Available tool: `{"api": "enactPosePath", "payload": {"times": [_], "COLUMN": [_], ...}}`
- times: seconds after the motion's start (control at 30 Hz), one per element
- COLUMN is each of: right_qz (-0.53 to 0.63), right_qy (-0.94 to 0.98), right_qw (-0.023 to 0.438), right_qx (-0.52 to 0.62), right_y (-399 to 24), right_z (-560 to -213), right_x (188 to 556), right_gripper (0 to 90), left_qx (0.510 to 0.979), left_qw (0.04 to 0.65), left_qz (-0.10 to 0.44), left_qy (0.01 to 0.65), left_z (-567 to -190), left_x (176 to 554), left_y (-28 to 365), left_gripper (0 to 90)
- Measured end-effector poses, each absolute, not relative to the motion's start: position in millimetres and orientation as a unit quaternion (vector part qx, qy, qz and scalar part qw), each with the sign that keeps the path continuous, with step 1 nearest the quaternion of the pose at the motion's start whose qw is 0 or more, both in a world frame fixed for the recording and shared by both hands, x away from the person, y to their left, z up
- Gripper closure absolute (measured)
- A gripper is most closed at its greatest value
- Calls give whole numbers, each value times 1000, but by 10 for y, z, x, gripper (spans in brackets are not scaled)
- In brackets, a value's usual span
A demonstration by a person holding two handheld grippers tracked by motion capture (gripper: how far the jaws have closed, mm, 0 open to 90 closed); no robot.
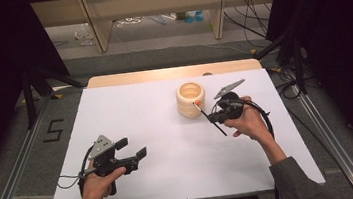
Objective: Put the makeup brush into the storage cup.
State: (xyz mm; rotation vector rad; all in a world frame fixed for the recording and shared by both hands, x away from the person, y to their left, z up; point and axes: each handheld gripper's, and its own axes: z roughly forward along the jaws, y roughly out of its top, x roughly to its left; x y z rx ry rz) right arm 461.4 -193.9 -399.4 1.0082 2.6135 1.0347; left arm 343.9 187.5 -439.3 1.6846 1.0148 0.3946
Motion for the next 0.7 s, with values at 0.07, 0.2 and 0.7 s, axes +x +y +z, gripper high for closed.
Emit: {"api": "enactPosePath", "payload": {"times": [0.07,0.2,0.7], "right_qz": [382,402,484], "right_qy": [856,848,800], "right_qw": [85,85,118], "right_qx": [339,334,334], "right_y": [-1934,-1946,-2004], "right_z": [-3977,-3934,-3859], "right_x": [4614,4610,4655], "right_gripper": [853,854,853], "left_qx": [708,708,708], "left_qw": [538,538,538], "left_qz": [166,166,166], "left_qy": [427,427,427], "left_z": [-4393,-4394,-4396], "left_x": [3440,3440,3442], "left_y": [1876,1874,1873], "left_gripper": [174,174,174]}}
